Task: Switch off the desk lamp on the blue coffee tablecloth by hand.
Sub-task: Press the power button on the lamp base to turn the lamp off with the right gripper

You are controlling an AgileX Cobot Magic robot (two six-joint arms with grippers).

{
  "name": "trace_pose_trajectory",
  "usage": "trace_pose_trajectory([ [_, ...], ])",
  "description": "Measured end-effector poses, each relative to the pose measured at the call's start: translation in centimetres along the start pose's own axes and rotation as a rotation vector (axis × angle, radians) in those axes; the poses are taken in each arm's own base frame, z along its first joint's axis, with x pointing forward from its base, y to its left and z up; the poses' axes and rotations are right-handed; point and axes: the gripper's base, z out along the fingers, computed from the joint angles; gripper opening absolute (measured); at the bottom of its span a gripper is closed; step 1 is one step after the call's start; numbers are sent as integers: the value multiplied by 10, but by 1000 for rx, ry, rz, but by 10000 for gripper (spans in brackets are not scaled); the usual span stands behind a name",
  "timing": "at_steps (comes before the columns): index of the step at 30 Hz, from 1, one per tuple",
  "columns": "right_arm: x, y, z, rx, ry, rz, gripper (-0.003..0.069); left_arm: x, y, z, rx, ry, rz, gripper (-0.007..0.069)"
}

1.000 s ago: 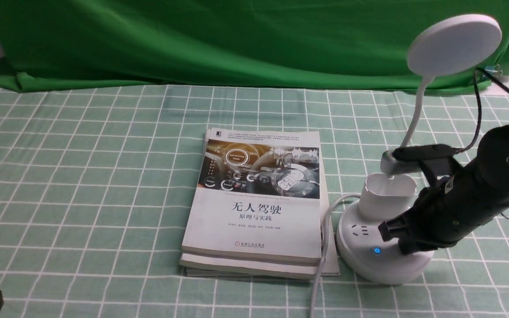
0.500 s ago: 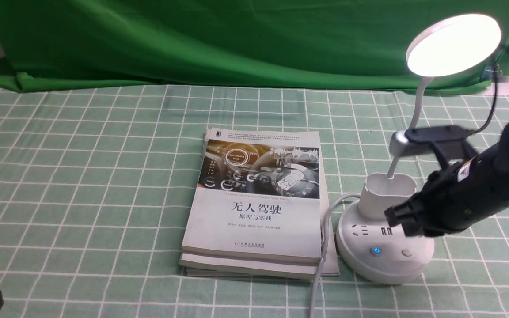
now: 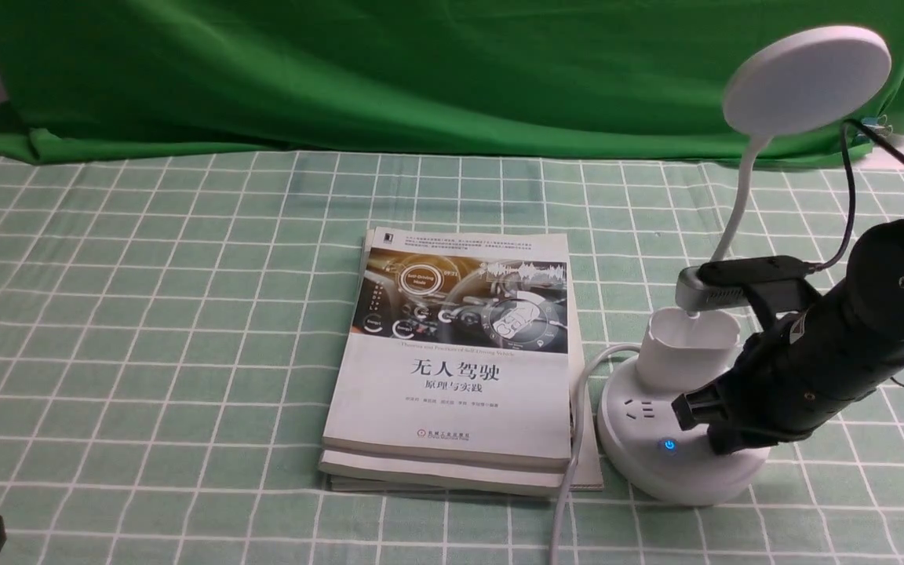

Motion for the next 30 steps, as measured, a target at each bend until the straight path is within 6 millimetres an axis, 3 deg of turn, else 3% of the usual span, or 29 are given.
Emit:
trace_pose_trajectory([
  [6, 1, 1, -6, -1, -16, -2, 40, 0, 0, 0, 0, 0, 0, 0],
  [14, 1, 3, -34, -3, -106, -8, 40, 0, 0, 0, 0, 0, 0, 0],
  [20, 1, 2, -29, -2, -94, -8, 40, 0, 0, 0, 0, 0, 0, 0],
  [27, 1, 0, -2, 1, -10, -1, 40, 0, 0, 0, 0, 0, 0, 0],
  [30, 0, 0, -1, 1, -8, -1, 40, 0, 0, 0, 0, 0, 0, 0],
])
